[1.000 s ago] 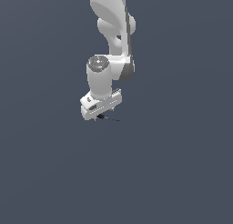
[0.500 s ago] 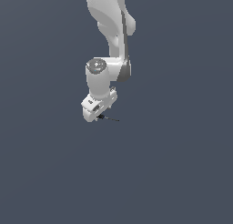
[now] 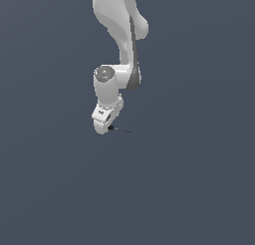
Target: Pick up the object and move it to a goal position.
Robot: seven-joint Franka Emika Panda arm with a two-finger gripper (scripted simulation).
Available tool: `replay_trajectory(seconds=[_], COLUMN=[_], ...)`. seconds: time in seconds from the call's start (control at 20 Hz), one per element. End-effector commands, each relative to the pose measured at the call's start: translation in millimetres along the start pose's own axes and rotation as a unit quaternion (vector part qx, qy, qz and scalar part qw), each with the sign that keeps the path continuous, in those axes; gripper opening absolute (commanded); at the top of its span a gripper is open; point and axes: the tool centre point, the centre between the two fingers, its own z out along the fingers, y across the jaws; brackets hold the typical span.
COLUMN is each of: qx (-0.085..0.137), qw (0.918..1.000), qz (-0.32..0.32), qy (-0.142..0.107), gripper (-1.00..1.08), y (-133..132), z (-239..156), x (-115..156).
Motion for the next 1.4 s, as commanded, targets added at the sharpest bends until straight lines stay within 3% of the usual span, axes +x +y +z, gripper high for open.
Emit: replay_trajectory(seconds=[0.0, 0.5, 0.95, 1.35], qx=[0.000, 0.000, 0.000, 0.000], qw=[0.9996, 0.9964, 0.9961, 0.9960], qz=[-0.027, -0.085, -0.088, -0.090], qy=[0.001, 0.005, 0.005, 0.005], gripper=[1.00, 1.00, 1.00, 1.00], y=[-3, -10, -11, -12], z=[4, 11, 16, 49], x=[-2, -8, -9, -8])
